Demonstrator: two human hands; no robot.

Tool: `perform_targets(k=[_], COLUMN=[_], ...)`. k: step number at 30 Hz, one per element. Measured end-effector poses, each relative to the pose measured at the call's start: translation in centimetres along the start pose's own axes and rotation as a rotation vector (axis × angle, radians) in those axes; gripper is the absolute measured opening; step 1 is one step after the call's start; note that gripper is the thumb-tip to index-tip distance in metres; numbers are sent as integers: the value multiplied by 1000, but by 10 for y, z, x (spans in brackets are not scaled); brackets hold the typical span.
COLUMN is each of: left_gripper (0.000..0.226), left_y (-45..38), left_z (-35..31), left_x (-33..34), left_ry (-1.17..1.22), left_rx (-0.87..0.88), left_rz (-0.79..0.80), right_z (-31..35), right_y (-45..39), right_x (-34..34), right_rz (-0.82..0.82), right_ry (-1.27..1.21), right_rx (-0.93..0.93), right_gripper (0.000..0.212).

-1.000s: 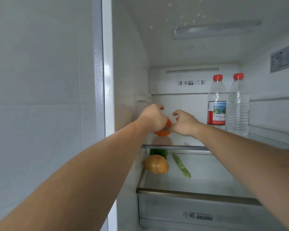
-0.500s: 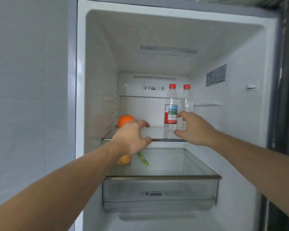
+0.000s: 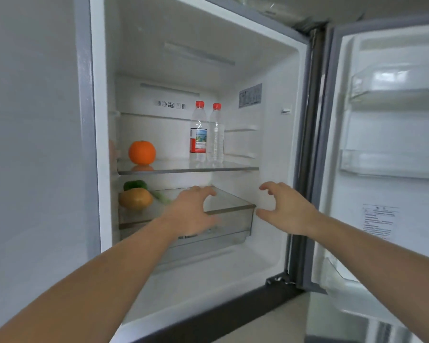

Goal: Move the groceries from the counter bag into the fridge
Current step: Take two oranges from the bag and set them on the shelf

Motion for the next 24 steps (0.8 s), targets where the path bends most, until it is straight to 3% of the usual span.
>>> perform_targets(k=[9, 24], left_gripper=[58, 49], left_y=[41, 100], left_z=[-77, -338], left_x=[45, 120], left_ry=[109, 272], left_rx=[195, 591], left_rz=[54, 137], right_z=[-39, -149], right_y=[114, 334], right_x=[-64, -193], right_rz=[-26, -233], right_ry=[190, 247], right_rx=[163, 604], right_gripper=[62, 60])
Point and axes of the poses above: each hand's wrist, its own y-axis away from the middle knuckle, its own x-axis out of the palm, z = x × y, the point moved 2 cm from there along -y, towards the middle knuckle, and after that the axes turned 3 degrees about -z, right-handed, at the moved point
